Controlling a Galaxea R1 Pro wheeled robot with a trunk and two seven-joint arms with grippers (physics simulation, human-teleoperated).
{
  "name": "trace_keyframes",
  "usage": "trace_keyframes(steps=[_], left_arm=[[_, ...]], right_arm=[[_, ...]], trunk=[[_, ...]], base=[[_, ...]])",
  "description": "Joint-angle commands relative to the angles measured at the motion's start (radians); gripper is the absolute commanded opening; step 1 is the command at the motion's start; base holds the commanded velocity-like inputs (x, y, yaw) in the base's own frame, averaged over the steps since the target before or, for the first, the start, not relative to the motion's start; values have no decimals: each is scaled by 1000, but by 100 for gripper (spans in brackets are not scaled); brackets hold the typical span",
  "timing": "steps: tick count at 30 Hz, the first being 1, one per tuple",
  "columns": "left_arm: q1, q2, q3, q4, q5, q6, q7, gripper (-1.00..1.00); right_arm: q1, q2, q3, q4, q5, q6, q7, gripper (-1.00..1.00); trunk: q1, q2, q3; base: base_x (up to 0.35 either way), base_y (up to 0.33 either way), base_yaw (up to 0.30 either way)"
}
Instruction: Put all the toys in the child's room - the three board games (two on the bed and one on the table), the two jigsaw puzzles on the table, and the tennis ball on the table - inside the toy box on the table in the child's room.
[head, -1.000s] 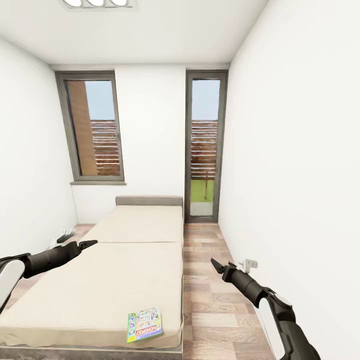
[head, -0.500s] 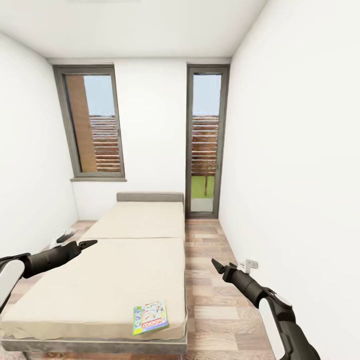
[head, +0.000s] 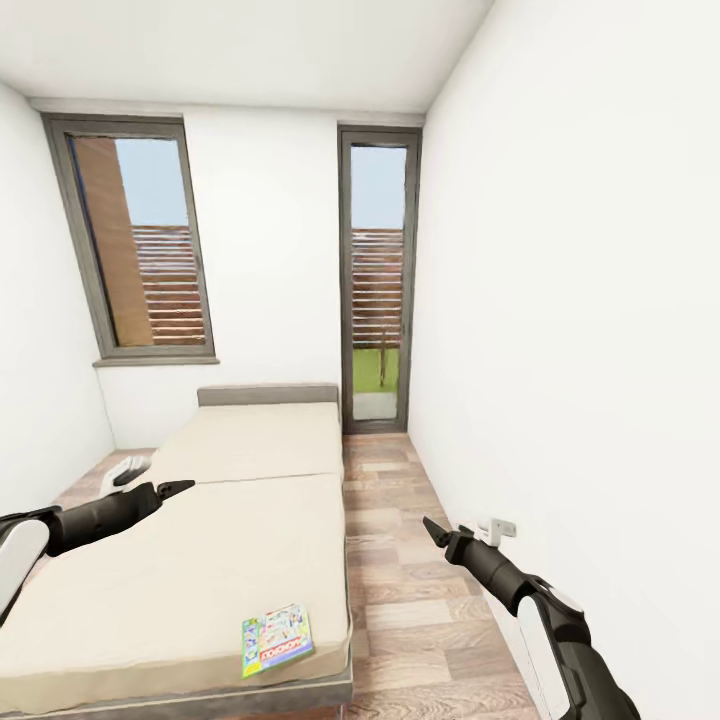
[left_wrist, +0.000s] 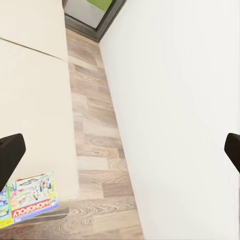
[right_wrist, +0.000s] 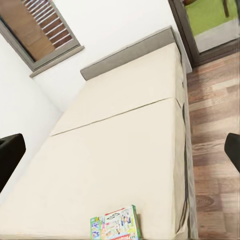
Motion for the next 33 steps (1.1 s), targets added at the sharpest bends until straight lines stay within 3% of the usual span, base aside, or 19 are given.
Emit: trace_keyframes(steps=[1, 10, 20, 33], left_arm=[[0, 1, 2, 0, -5, 5, -7, 100], [0, 0, 2, 0, -5, 5, -7, 100], [0, 1, 2, 0, -5, 6, -7, 100], [0, 0, 1, 0, -5, 6, -7, 100]], right_arm=[[-1, 1, -3, 0, -8, 9, 3, 100], [0, 2, 0, -3, -6, 5, 3, 100], [1, 5, 8, -4, 3, 7, 2, 100], [1, 4, 11, -5, 2, 5, 3, 100]], trunk=[[0, -1, -1], [0, -1, -1], [0, -1, -5], [0, -1, -19]], base=[[-1, 1, -273], [5, 0, -195], [132, 0, -18], [-2, 0, -1]])
